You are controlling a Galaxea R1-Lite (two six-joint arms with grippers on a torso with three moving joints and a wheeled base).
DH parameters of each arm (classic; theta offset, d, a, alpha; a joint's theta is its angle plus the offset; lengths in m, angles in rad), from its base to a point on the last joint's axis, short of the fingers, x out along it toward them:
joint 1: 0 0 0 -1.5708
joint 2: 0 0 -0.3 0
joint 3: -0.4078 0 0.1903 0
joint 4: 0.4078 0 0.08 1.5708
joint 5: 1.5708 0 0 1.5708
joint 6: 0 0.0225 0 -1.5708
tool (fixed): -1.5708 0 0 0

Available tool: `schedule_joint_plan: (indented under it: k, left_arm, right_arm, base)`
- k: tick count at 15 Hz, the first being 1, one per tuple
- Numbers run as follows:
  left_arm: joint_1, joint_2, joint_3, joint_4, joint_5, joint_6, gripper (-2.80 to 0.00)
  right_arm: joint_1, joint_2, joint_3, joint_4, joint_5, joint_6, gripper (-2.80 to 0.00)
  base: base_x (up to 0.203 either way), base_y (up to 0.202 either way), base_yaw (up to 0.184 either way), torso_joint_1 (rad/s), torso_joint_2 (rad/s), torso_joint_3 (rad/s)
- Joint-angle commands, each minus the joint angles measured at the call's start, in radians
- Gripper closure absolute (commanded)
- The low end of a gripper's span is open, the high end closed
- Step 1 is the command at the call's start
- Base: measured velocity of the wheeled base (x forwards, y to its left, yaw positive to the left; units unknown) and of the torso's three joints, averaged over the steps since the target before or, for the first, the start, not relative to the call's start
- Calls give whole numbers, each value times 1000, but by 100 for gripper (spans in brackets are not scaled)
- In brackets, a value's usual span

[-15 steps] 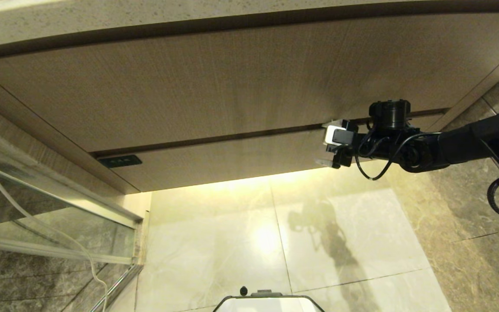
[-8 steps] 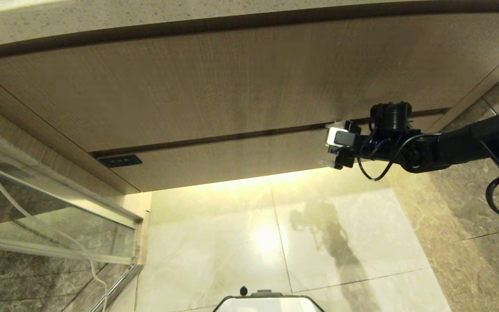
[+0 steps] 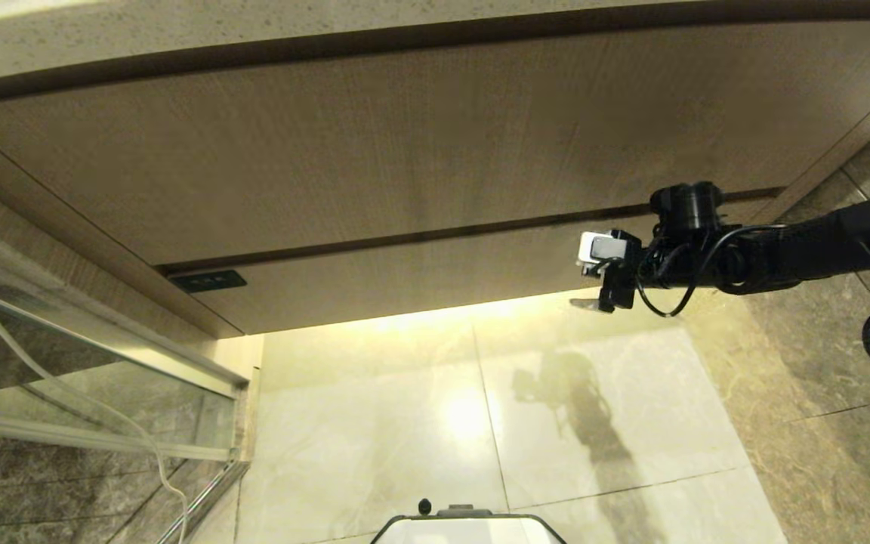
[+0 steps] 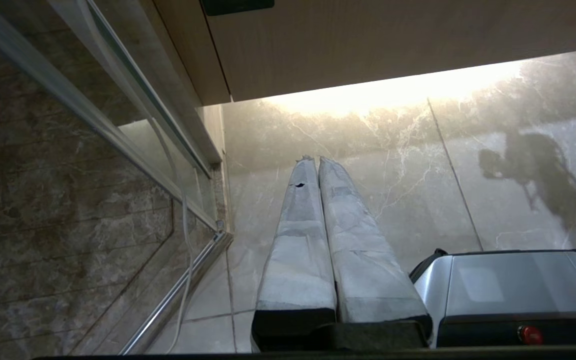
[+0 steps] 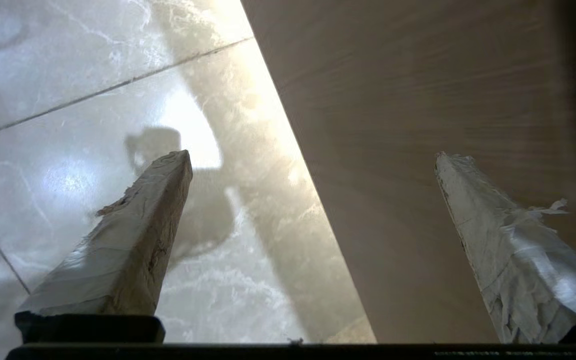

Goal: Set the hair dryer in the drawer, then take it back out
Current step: Pull open the drawer

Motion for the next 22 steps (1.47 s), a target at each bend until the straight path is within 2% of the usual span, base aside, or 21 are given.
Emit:
schedule_joint_plan:
  k: [1,4,6,10,16,22]
  left_arm:
    - [0,0,2,0,0,0,0]
    - [0,0,2,0,0,0,0]
    - [0,-1,1,0,0,0,0]
    - [0,0,2,0,0,0,0]
    - [0,0,1,0,0,0,0]
    - [0,0,2,0,0,0,0]
  right_arm:
    - [-1,-32,16,29,2,-7,-280]
    - [-1,-43,1,18,9,-7,-280]
    - [-1,-71,45,-5,20,-13,-280]
    - [-2,-80,92,-115,114,-49,-280]
    - [-2,-38,75,-191,121,-49,-280]
    - [-4,0,39,-212,122,-48,-280]
  base:
    - [0,0,0,0,0,0]
    - [0,0,0,0,0,0]
    - [0,0,0,0,0,0]
    - [0,0,0,0,0,0]
    - [0,0,0,0,0,0]
    - [0,0,0,0,0,0]
